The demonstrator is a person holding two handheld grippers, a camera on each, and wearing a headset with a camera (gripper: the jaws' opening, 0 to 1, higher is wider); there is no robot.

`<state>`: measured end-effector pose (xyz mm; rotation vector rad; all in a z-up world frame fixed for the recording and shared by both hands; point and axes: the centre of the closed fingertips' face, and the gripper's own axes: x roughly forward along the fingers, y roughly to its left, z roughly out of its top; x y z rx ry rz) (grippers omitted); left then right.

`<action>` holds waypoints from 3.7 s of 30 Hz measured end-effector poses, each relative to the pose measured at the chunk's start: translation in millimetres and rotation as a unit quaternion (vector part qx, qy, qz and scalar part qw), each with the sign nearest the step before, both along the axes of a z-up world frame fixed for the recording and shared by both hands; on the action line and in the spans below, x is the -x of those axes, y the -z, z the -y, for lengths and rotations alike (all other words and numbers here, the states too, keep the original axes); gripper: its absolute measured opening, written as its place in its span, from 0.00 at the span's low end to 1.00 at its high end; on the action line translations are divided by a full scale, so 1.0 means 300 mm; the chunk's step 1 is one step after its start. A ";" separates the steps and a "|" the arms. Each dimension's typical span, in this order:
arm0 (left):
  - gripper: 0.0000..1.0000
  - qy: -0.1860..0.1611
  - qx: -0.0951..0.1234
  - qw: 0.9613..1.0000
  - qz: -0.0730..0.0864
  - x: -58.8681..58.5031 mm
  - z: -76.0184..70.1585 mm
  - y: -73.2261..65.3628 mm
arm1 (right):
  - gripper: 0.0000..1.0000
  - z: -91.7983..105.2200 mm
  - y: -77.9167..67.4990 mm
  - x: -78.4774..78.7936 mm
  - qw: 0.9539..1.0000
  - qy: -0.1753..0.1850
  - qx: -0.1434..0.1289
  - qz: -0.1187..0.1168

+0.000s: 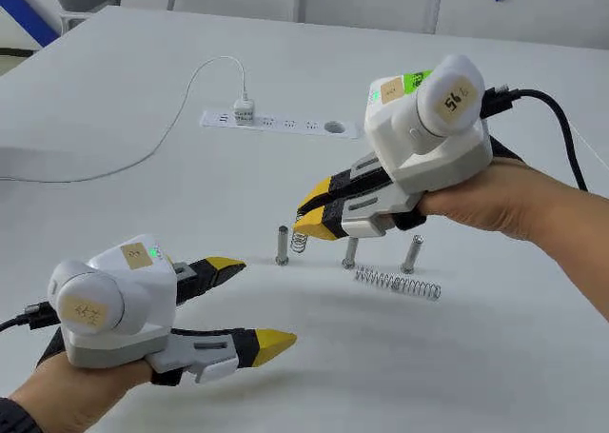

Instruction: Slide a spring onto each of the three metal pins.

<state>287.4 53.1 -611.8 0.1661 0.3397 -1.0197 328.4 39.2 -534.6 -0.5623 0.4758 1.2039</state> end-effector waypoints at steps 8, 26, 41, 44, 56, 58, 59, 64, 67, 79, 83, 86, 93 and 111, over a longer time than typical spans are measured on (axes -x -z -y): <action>0.67 -0.006 0.000 1.000 0.001 -0.004 -0.010 -0.001 | 0.11 -0.016 -0.013 -0.050 1.000 0.005 -0.002 0.007; 0.69 -0.017 0.005 1.000 0.001 -0.017 -0.024 -0.008 | 0.11 -0.035 0.028 -0.110 1.000 0.012 0.008 -0.004; 0.69 -0.021 0.002 1.000 -0.001 -0.021 -0.037 -0.003 | 0.11 -0.033 0.070 -0.134 1.000 0.017 0.013 -0.014; 0.68 -0.020 0.002 1.000 -0.001 -0.021 -0.035 -0.004 | 0.11 -0.034 0.074 -0.133 1.000 0.017 0.013 -0.016; 0.67 -0.022 0.000 1.000 -0.003 -0.019 -0.043 0.003 | 0.11 -0.038 0.097 -0.132 0.999 0.018 0.015 -0.024; 0.67 -0.022 0.001 1.000 -0.004 -0.019 -0.043 0.003 | 0.11 -0.038 0.105 -0.132 0.999 0.019 0.015 -0.026; 0.67 -0.022 0.000 1.000 -0.003 -0.019 -0.043 0.003 | 0.11 -0.038 0.108 -0.132 0.999 0.020 0.015 -0.027; 0.67 -0.023 0.000 1.000 -0.004 -0.022 -0.045 0.004 | 0.11 -0.039 0.132 -0.131 0.999 0.022 0.018 -0.031; 0.67 -0.024 0.001 1.000 -0.004 -0.022 -0.045 0.004 | 0.11 -0.042 0.145 -0.131 0.999 0.023 0.021 -0.031; 0.67 -0.025 0.000 1.000 -0.004 -0.024 -0.048 0.007 | 0.11 -0.046 0.200 -0.138 0.999 0.027 0.024 -0.038; 0.67 -0.026 0.000 1.000 -0.005 -0.024 -0.047 0.007 | 0.11 -0.051 0.208 -0.137 0.999 0.028 0.026 -0.039; 0.67 -0.026 0.000 1.000 -0.005 -0.023 -0.047 0.007 | 0.11 -0.055 0.218 -0.134 0.998 0.026 0.030 -0.039; 0.67 -0.027 0.001 1.000 -0.006 -0.024 -0.050 0.007 | 0.11 -0.055 0.243 -0.138 0.998 0.028 0.035 -0.042; 0.67 -0.028 0.002 1.000 -0.006 -0.024 -0.053 0.006 | 0.12 -0.053 0.276 -0.140 0.997 0.031 0.051 -0.038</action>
